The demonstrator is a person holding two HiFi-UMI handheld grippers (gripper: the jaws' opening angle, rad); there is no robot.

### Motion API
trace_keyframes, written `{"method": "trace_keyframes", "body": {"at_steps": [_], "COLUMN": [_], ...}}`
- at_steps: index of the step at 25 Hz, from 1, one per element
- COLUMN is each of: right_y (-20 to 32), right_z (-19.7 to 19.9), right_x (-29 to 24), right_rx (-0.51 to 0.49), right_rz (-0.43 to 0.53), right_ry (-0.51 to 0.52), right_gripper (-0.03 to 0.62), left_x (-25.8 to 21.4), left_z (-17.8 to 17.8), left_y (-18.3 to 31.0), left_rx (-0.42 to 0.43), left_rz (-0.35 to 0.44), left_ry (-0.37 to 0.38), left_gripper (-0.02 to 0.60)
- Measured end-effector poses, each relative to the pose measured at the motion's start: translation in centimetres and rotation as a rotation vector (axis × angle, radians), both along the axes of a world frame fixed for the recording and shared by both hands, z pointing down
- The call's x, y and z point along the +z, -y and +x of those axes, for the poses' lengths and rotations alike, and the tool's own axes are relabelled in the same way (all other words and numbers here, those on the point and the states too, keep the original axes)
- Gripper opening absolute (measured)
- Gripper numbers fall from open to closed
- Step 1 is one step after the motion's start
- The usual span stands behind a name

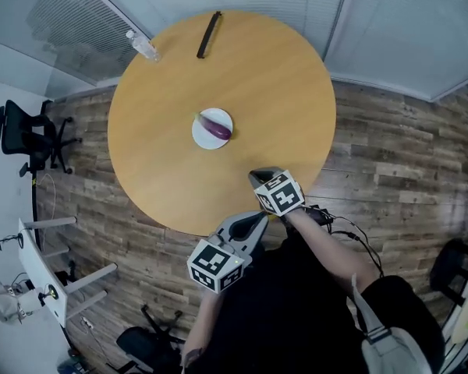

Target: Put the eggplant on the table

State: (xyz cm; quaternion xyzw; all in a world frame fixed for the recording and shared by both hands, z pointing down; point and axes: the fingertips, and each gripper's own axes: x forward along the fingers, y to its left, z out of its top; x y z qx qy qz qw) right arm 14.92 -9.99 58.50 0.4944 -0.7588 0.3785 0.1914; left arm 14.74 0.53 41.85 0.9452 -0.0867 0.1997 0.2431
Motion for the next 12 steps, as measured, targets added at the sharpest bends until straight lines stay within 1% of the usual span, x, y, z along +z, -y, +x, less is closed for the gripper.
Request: {"method": "trace_keyframes", "body": {"at_steps": [4, 9, 12], "right_y": [-2.3, -3.4, -4.7], "right_z": [-3.6, -8.0, -11.1], "right_x": [-1.6, -2.5, -3.2], "right_rx": [0.034, 0.084, 0.093], "right_rz": [0.006, 0.007, 0.012], "right_ry": [0.052, 0.070, 0.068], "right_gripper": [0.017, 0.017, 0.017], "left_x": [-0.7, -1.3, -1.2], "left_z": [-3.9, -9.4, -13.0], "left_y": [0.0, 1.6, 1.9], "left_rx": [0.016, 0.006, 0.000], "left_rz": [0.021, 0.046, 0.051], "left_ry": [-0.028, -0.056, -0.067], "left_gripper": [0.011, 0.011, 0.011]}}
